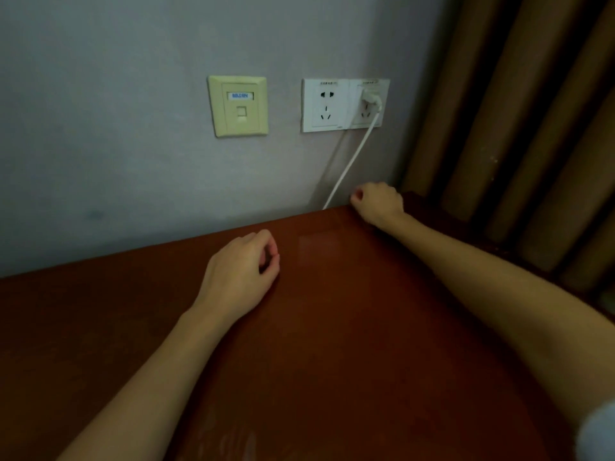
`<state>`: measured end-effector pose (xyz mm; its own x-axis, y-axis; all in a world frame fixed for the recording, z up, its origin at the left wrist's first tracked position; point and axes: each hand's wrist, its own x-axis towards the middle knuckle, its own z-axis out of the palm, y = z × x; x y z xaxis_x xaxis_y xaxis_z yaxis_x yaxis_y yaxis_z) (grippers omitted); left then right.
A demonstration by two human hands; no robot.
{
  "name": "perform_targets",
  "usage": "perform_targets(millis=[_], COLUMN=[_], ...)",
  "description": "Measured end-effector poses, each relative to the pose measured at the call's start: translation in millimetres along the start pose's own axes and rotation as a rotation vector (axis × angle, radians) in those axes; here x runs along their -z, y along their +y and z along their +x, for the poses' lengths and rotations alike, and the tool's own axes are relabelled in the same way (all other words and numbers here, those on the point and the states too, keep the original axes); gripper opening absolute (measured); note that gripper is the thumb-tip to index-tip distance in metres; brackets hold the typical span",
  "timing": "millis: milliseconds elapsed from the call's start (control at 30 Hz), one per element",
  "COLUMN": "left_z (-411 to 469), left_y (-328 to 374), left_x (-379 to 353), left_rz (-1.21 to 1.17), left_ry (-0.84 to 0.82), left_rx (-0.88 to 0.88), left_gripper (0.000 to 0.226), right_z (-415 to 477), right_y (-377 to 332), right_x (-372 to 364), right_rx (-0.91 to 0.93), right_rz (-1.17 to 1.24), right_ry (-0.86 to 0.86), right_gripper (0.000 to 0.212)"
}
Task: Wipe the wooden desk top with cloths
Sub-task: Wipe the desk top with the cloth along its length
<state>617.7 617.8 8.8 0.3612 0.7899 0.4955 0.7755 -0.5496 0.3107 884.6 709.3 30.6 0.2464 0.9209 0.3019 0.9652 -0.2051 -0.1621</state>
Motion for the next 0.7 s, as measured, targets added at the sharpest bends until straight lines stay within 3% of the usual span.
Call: perform_targets(millis=[100, 167, 333, 500, 700], left_z=[-0.4, -0.2, 0.4, 0.2, 0.4], left_y=[-1.3, -1.6, -0.3, 1.1, 2.2], left_x=[0.0, -0.1, 0.3, 1.3, 1.4], left_rz=[-0.003, -0.002, -0.009, -0.003, -0.001], left_ry=[0.001, 0.002, -0.005, 0.002, 0.003], left_rx=[-0.002, -0.003, 0.003, 0.01, 0.01], left_gripper=[0.01, 0.01, 0.009, 0.008, 0.008], right_z=[-31.2, -44.1, -36.6, 0.4, 3.7], right_y=[19.4, 47.6, 119.9, 112.9, 88.1], right_x=[12.0, 21.7, 36.1, 19.8, 19.9], right_rx=[0.105, 0.076, -0.234, -0.495, -0.338], right_rz=[-0.019, -0.045, -0.035, 0.011, -0.038], right_ry=[-0.035, -0.055, -0.054, -0.001, -0.037], right_gripper=[0.032, 0.032, 0.035, 0.036, 0.035])
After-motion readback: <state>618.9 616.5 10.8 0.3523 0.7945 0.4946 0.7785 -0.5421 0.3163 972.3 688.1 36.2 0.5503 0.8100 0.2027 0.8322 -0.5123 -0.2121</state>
